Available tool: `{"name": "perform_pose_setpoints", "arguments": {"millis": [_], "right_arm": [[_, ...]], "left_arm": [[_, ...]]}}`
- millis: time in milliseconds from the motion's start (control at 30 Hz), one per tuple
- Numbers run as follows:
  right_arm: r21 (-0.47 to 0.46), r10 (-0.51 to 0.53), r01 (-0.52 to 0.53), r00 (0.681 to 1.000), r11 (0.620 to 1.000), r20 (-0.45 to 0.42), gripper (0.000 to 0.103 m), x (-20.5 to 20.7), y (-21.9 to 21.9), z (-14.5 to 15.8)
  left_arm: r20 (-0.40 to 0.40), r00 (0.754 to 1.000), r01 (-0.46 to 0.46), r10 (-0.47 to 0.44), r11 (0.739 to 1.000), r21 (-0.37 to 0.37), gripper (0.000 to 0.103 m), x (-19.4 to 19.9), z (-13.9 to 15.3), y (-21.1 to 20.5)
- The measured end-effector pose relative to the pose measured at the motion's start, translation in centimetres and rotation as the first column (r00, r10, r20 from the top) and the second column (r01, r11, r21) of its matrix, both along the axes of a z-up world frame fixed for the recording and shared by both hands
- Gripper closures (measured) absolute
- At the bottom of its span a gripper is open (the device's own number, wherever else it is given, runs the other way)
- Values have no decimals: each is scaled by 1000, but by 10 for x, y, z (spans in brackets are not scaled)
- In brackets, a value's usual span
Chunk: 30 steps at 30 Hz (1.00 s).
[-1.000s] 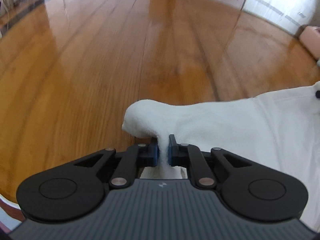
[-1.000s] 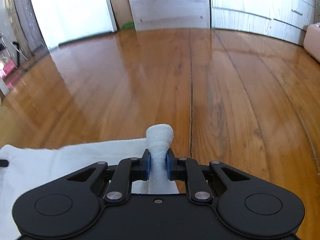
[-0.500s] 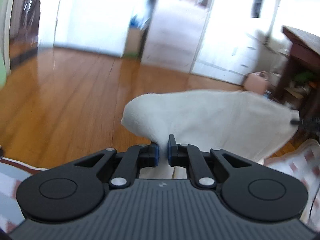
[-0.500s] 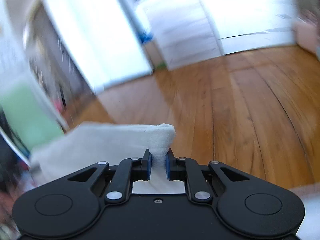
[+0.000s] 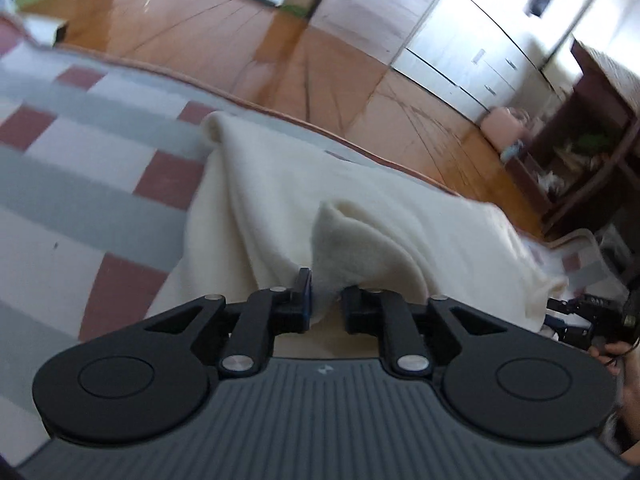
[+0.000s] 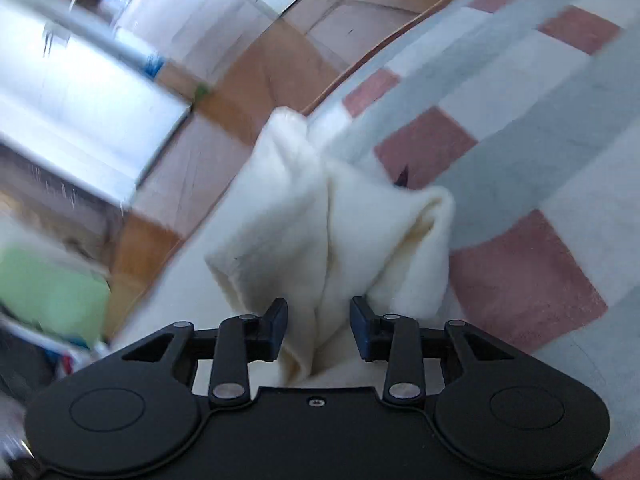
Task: Fold clothes
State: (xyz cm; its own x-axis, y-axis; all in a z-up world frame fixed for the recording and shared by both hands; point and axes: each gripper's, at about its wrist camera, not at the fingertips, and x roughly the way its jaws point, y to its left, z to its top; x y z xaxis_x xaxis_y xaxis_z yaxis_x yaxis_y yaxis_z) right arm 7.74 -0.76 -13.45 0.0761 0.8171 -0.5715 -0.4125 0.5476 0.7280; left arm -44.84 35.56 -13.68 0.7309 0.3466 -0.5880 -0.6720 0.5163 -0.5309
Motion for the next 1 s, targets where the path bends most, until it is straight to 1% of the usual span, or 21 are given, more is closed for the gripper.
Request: {"name": "perform_pose_setpoints", "arguments": {"millis": [33,67,133,200,300,367,400,433,467,567,600,667,700,733,767,800,833,867,900,933,1000], "right_arm": [[29,-14,14,1000,999,-3,42,4,-3,4],[41,-19,19,1000,999,2,37,7,-4,7],[29,-25,25,1000,999,8,37,14,-7,12],[44,-45,46,999,998,-18,37,14,-10,13],[136,-49,57,997,989,-61,36,11,-18,12],[162,-33,43,997,986,-64,31,11,-15,12],[151,-25,32,999,988,-48,29,12,-11,13],[140,-17,21,999,990,-33,23,13,-7,15],[105,-4,4,1000,994,2,21,15,0,15],[3,43,-43,995,999,85,21,17,17,14],[-11,43,-42,995,999,89,21,17,20,13],[3,23,-24,997,1000,79,22,16,19,11],[16,15,-16,998,1000,68,23,15,18,10],[24,12,-14,998,1000,63,29,14,16,9],[21,17,-19,997,1000,71,40,13,16,8],[6,24,-25,995,1000,93,44,11,16,9],[-21,22,-20,992,1000,123,54,10,16,9],[-52,17,-9,988,999,155,71,9,16,10],[-82,12,4,982,997,187,74,7,15,11],[-110,2,22,978,994,210,74,7,15,12],[-121,-6,35,974,992,227,74,9,15,13]], "left_arm": [[20,1000,-18,18,1000,-23,77,-8,-2,3],[34,999,-32,34,999,-38,75,-16,-4,2],[52,997,-49,52,997,-62,74,-23,-7,2],[54,997,-48,52,996,-69,74,-24,-7,3],[57,997,-50,52,998,-47,74,-32,-3,-2],[100,993,-52,57,997,-58,63,-34,-5,-1],[123,991,-52,60,997,-65,60,-35,-6,0],[145,987,-53,63,996,-72,55,-36,-7,1],[157,987,-33,45,996,-77,51,-32,-9,2],[166,985,-13,39,988,-155,51,-17,-17,6],[175,984,-11,43,983,-185,51,-16,-20,8],[189,981,-2,41,980,-199,50,-17,-19,11],[200,979,4,36,981,-193,50,-20,-17,11],[211,977,10,30,983,-185,50,-23,-14,11],[235,972,29,18,980,-196,50,-21,-12,11],[260,966,51,5,977,-209,50,-19,-11,11],[286,958,74,-7,972,-222,50,-17,-9,10],[282,959,85,-17,970,-230,50,-14,-8,9],[244,970,81,-26,972,-220,50,-9,-6,7],[199,979,77,-35,975,-206,45,-4,-5,6],[87,995,64,-49,981,-184,43,7,-7,4]]}}
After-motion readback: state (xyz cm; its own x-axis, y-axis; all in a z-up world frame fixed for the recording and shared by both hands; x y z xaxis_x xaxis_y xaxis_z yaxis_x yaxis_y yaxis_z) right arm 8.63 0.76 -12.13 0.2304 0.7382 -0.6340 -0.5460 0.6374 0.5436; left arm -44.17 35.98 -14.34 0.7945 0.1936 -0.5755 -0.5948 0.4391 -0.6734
